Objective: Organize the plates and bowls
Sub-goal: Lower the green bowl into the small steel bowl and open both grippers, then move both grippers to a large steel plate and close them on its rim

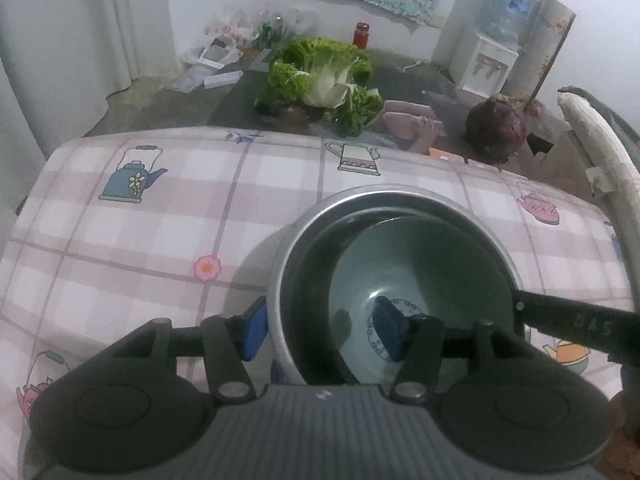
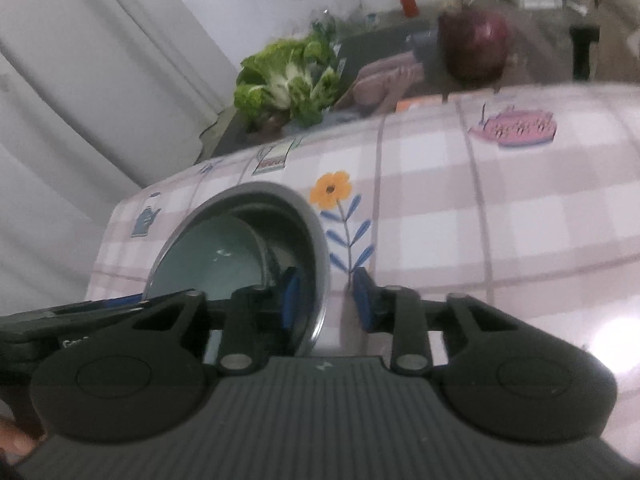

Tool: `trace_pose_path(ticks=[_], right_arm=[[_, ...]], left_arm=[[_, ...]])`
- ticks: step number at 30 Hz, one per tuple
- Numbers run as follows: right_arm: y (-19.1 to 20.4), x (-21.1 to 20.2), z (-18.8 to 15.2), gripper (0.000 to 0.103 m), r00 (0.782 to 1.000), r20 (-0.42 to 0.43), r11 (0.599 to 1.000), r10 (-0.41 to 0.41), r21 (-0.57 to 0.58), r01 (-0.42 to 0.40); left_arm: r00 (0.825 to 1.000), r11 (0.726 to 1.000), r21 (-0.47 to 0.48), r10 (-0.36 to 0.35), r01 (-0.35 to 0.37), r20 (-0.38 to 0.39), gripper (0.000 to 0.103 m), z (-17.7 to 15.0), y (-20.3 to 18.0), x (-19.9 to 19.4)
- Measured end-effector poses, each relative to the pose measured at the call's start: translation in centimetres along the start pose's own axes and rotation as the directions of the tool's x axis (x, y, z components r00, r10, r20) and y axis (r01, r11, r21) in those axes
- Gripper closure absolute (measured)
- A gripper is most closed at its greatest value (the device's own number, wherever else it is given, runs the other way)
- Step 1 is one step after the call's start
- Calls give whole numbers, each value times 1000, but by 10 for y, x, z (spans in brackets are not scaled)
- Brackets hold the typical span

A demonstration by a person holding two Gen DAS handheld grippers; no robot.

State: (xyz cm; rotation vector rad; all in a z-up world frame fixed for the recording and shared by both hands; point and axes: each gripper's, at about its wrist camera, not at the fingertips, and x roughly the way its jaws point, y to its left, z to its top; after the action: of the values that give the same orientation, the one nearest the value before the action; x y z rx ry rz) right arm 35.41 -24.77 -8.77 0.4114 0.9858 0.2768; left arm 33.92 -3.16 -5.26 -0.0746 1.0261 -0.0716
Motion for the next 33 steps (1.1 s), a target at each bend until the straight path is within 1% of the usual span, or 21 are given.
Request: trace_pose_path(ticks=[2, 4, 11, 18, 21, 24, 27, 29, 31, 33], right_arm=[[0, 0, -2, 88, 1000, -5, 1000, 13, 7, -13], [2, -2, -1, 89, 1000, -4, 1000, 7, 0, -7], [-12, -14, 0, 89, 1000, 8, 1000, -15, 21, 15], [-16, -19, -3, 88, 1000, 16, 999, -24, 24, 24], [-17, -21, -4, 86, 999, 18, 999, -30, 25, 30], [-20, -32, -4, 83, 998, 43, 999, -39, 33, 37], [-24, -48, -8, 81, 997, 63, 999, -34, 40, 31], [-24, -63, -16, 80, 998, 65, 1000, -13, 26, 11], [-23, -75, -26, 77, 998, 56, 1000, 13, 1, -13], [-20, -83, -37, 75, 999, 39, 999, 21, -34, -19]], left_arm=[[1000, 1000, 0, -7, 7, -4, 47, 0, -1, -1], [1000, 1000, -5, -21, 21, -14, 47, 0, -2, -2], [999, 999, 19, -49, 50, -10, 47, -4, -17, -4], [999, 998, 40, -48, 48, -7, 47, -7, -22, -4], [998, 997, 46, -56, 56, 2, 47, -9, -20, -9], [998, 997, 58, -60, 59, 22, 47, -12, -19, -20], [996, 992, 101, -79, 75, 43, 47, -20, -19, -37], [993, 985, 141, -108, 100, 47, 47, -29, -20, -49], [990, 974, 189, -137, 128, 38, 47, -40, -24, -58], [988, 963, 227, -151, 144, 15, 47, -51, -30, -60]])
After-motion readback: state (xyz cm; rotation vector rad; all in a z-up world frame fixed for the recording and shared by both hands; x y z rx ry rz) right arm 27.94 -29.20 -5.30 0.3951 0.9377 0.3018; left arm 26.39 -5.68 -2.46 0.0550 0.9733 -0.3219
